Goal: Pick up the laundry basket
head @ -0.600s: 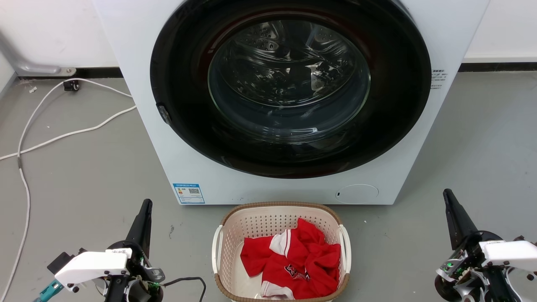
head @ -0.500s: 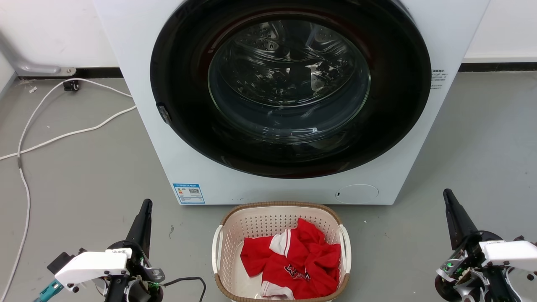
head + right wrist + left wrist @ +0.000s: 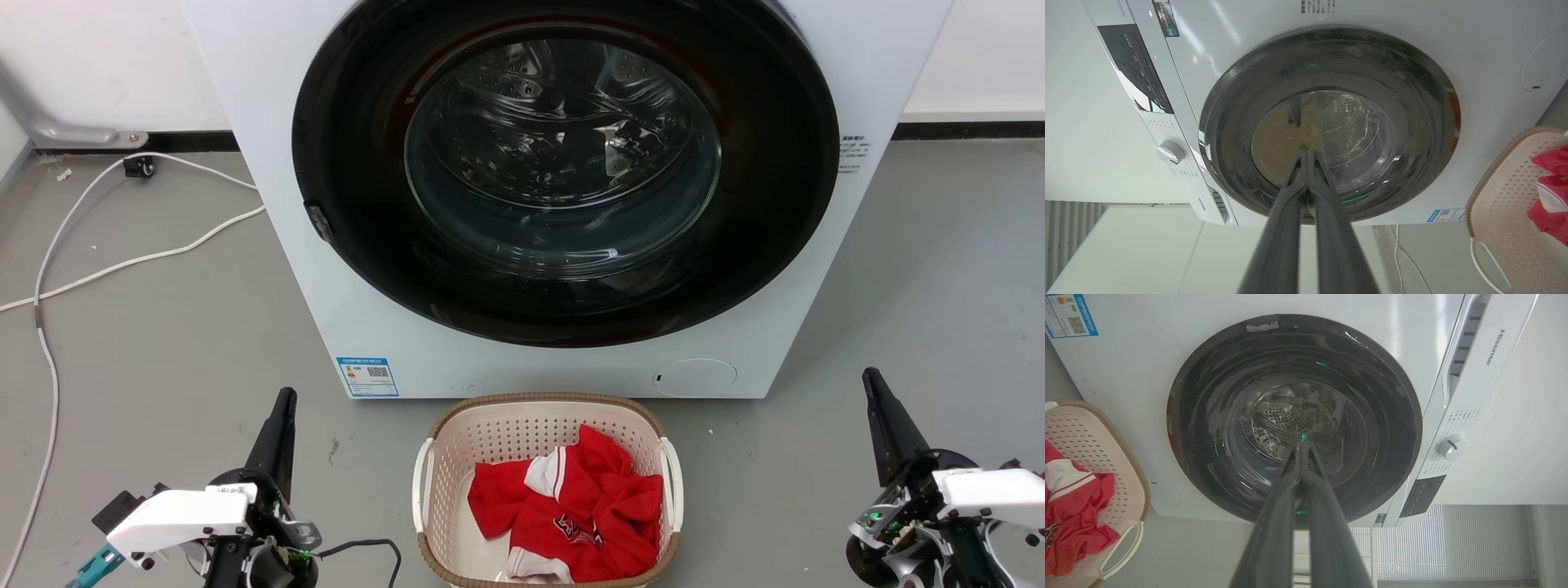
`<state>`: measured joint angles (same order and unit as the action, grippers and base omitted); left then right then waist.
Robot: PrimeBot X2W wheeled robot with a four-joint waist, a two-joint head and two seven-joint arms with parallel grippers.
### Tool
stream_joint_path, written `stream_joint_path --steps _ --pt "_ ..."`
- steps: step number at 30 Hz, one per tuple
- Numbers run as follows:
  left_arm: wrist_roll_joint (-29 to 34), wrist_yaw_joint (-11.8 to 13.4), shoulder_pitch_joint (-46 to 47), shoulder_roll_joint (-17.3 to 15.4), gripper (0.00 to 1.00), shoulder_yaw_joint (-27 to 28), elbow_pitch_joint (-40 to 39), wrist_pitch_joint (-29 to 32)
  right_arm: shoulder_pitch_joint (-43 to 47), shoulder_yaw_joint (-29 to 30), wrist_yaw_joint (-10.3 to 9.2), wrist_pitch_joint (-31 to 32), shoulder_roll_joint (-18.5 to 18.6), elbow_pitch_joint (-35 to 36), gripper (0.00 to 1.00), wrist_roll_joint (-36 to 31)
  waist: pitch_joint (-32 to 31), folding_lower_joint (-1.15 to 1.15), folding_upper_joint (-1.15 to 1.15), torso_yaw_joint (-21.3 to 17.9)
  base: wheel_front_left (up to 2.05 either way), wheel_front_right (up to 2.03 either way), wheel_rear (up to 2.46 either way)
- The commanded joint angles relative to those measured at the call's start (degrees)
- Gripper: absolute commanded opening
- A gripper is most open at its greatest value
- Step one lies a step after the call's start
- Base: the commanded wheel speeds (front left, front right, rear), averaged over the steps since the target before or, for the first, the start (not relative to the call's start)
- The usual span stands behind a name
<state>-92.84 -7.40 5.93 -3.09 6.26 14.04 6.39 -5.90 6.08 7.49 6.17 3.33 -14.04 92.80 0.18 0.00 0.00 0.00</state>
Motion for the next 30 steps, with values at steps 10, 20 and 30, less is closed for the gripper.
stream_joint_path --steps 10,20,30 --pt "0.34 -0.24 0.54 0.07 0.00 0.25 0.08 0.12 -0.57 0.15 0.00 0.22 -0.26 -0.06 0.00 -0.19 0.00 0.00 0.00 0.00 0.00 0.00 0.00" --pt "0.23 0.06 -1.73 0.36 1.00 -0.19 1.79 -0.16 1.82 -0.13 -0.01 -0.01 -0.21 -1.78 1.00 -0.11 0.00 0.00 0.00 0.00 0.00 0.00 0.00" --pt "1.82 0.04 -2.91 0.33 1.00 -0.55 -0.70 -3.07 2.92 -1.52 0.00 -2.91 -0.23 0.83 1.00 -2.41 -0.14 0.00 0.00 -0.06 0.00 0.00 0.00"
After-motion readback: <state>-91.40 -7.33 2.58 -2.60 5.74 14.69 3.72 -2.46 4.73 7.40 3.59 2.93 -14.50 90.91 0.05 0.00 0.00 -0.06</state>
